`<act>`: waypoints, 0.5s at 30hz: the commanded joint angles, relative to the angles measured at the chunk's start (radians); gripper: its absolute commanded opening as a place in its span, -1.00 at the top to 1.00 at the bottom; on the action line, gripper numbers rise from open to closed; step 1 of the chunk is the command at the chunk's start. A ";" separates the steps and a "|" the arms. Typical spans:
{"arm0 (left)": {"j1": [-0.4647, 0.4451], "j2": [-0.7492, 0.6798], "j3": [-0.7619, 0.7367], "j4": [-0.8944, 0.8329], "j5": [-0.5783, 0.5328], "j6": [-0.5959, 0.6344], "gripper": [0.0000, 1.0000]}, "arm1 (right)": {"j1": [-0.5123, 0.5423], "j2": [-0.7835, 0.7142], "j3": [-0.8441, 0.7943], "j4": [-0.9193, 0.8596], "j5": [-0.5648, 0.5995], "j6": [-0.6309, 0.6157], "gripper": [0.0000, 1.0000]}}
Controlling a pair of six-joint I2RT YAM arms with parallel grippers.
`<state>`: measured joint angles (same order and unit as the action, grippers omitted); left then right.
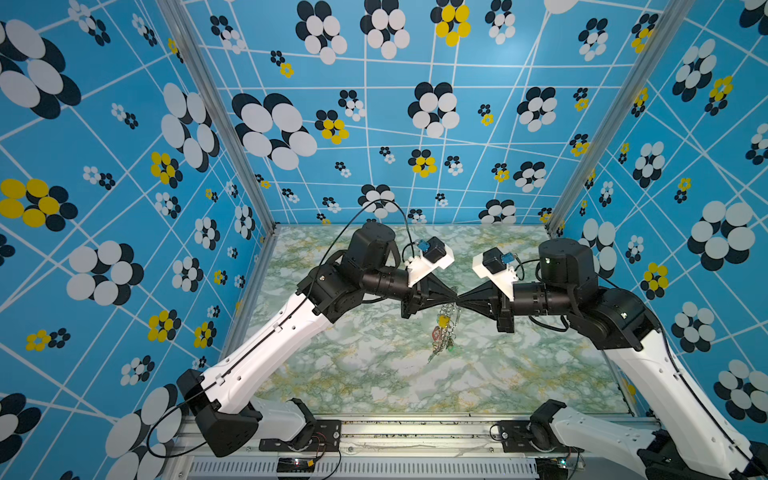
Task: Put the keys on the keyring
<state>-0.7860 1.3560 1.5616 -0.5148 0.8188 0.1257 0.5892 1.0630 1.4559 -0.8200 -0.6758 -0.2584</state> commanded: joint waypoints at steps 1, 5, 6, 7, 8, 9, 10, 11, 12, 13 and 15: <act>-0.012 0.007 0.034 0.010 0.019 0.006 0.96 | 0.011 -0.015 0.020 0.044 -0.025 -0.007 1.00; -0.020 0.009 0.034 0.000 0.023 0.015 1.00 | 0.011 -0.017 0.020 0.048 -0.024 -0.003 1.00; -0.022 0.009 0.035 -0.004 0.024 0.017 1.00 | 0.010 -0.017 0.020 0.047 -0.024 -0.002 1.00; -0.023 0.011 0.036 -0.008 0.023 0.020 1.00 | 0.011 -0.018 0.021 0.050 -0.023 -0.002 1.00; -0.024 0.011 0.035 -0.010 0.023 0.022 1.00 | 0.011 -0.018 0.021 0.050 -0.022 -0.002 1.00; -0.027 0.011 0.037 -0.013 0.023 0.022 1.00 | 0.011 -0.018 0.022 0.050 -0.023 -0.001 1.00; -0.027 0.011 0.037 -0.014 0.023 0.024 1.00 | 0.011 -0.018 0.021 0.051 -0.025 -0.001 1.00; -0.028 0.010 0.037 -0.014 0.023 0.026 1.00 | 0.010 -0.017 0.021 0.052 -0.025 0.000 1.00; -0.031 0.009 0.033 -0.014 0.018 0.029 1.00 | 0.011 -0.017 0.021 0.053 -0.026 0.001 1.00; -0.031 0.005 0.032 -0.014 0.014 0.032 1.00 | 0.011 -0.017 0.021 0.053 -0.026 0.000 1.00; -0.032 0.000 0.026 -0.010 0.007 0.032 1.00 | 0.011 -0.018 0.021 0.052 -0.027 0.002 1.00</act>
<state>-0.7956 1.3560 1.5684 -0.5205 0.8185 0.1436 0.5907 1.0557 1.4559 -0.8215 -0.6792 -0.2581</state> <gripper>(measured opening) 0.047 0.044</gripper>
